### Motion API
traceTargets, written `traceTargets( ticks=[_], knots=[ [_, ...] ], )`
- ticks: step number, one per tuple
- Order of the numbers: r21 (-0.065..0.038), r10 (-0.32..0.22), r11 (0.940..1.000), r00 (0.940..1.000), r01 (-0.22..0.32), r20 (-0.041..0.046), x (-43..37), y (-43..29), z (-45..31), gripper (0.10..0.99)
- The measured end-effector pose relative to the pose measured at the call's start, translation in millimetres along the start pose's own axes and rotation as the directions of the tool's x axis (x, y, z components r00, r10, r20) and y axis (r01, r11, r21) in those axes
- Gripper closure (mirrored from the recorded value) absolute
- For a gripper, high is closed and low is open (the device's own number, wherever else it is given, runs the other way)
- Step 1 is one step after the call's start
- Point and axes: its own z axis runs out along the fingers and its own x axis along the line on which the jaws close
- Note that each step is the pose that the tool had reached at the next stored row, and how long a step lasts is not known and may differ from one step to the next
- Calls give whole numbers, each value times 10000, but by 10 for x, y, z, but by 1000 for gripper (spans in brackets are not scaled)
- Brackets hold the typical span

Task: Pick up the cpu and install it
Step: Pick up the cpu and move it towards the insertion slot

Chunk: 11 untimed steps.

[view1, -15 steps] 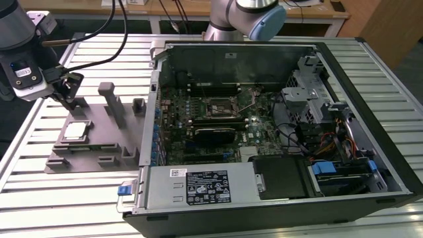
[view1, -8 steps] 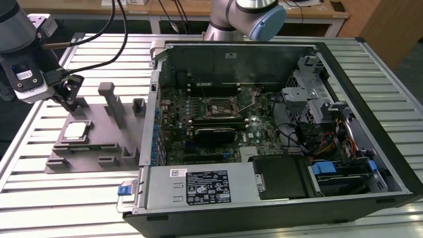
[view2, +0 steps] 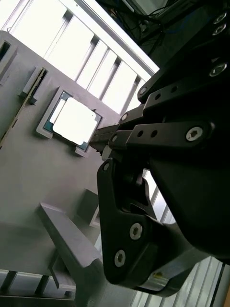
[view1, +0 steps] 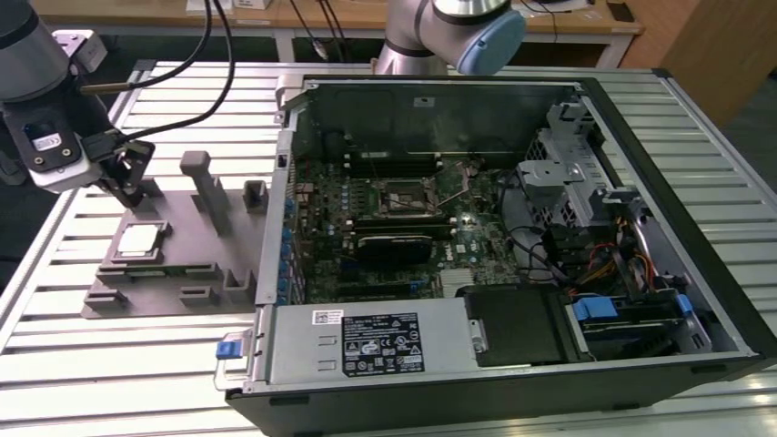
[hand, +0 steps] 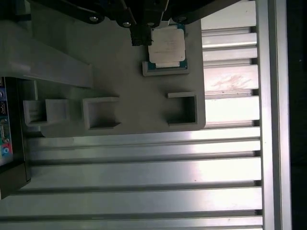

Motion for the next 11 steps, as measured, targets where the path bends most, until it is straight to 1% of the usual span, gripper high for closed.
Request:
traceTargets(
  ticks=[7, 11],
  knots=[
    [9, -1, 10000, 10000, 1, 0, 8, -4, 64, 980],
    [46, -3, 10000, 10000, 3, 4, 15, -7, 96, 980]
  ],
)
